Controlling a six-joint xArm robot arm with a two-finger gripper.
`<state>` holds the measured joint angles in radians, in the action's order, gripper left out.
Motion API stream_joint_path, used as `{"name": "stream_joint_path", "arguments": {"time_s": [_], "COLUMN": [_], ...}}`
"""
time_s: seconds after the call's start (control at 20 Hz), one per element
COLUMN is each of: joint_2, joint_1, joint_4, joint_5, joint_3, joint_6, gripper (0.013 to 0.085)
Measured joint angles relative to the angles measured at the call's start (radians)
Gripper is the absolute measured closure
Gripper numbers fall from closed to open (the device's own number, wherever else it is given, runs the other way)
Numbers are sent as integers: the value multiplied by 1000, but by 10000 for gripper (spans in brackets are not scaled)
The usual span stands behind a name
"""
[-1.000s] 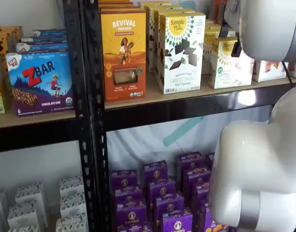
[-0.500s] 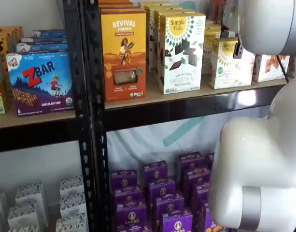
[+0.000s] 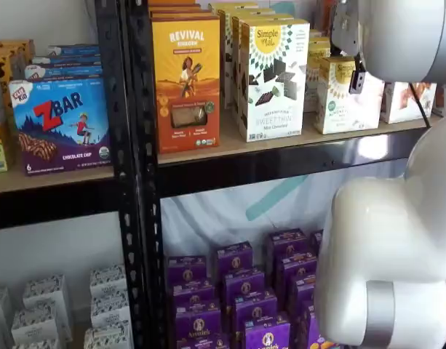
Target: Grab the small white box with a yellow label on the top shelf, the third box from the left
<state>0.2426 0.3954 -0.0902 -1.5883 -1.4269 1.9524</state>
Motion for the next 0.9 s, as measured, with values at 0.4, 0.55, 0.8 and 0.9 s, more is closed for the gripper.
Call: {"name": "stream_joint_path", "arguments": {"time_s": [0.4, 0.55, 0.8, 0.9], "joint_2": [-2, -2, -3, -3], "joint_1": [-1, 0, 0, 1], "joint_4": [3, -1, -2, -1], "joint_5": [11, 11, 11, 13], "joint_3": [11, 12, 10, 11], "joint_6": [0, 1, 1, 2], "gripper": [210, 290, 330, 330]}}
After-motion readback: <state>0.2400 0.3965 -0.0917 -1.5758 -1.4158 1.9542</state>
